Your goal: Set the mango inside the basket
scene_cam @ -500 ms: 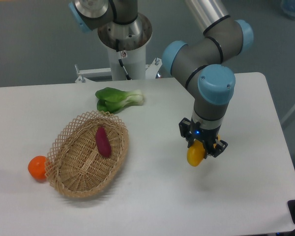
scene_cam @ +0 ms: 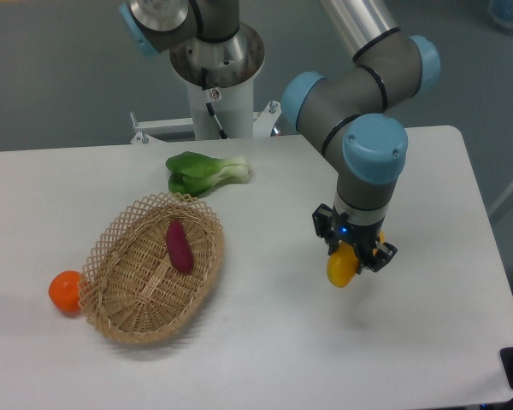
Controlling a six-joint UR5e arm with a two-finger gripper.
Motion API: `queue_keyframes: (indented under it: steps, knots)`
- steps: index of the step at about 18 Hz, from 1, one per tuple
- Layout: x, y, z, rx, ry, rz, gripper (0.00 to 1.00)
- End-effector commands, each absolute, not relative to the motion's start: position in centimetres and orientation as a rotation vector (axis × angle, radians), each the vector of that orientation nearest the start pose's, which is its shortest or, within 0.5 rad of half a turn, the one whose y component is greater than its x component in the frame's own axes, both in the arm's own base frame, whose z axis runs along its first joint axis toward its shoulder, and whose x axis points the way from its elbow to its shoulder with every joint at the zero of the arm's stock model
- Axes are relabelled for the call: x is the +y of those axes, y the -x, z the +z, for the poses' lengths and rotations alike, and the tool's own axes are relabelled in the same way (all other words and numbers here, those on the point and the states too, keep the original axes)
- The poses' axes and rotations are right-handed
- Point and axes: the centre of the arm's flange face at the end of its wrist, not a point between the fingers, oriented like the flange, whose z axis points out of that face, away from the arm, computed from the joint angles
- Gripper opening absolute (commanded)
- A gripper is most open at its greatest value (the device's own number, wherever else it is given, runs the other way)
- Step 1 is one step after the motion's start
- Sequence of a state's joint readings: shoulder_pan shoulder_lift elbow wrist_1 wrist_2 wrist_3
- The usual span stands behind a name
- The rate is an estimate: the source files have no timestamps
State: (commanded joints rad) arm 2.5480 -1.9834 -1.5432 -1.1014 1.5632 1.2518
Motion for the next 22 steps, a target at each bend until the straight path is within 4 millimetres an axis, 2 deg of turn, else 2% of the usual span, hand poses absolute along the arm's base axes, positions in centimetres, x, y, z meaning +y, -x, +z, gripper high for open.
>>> queue_keyframes:
  steps: [3,7,8,10,15,19,22]
  knots:
    - [47.2,44.7,30.9,0.425,3.072,0.095,0.57]
    - [49.6,42.0,30.6,0.466,3.081,0.105,0.57]
    - [50.5,40.7,30.6,0.499,3.077,0.107,0.57]
    - [51.0,39.3,30.3,0.526,3.077,0.091,0.57]
    - [52.5,33.4,30.9,0.647,3.049,0.079,0.57]
    - [54.5,28.8,32.4,0.761,3.002,0.098,0.57]
    - [56.2,25.5,32.6,0.808,2.982,0.107,0.57]
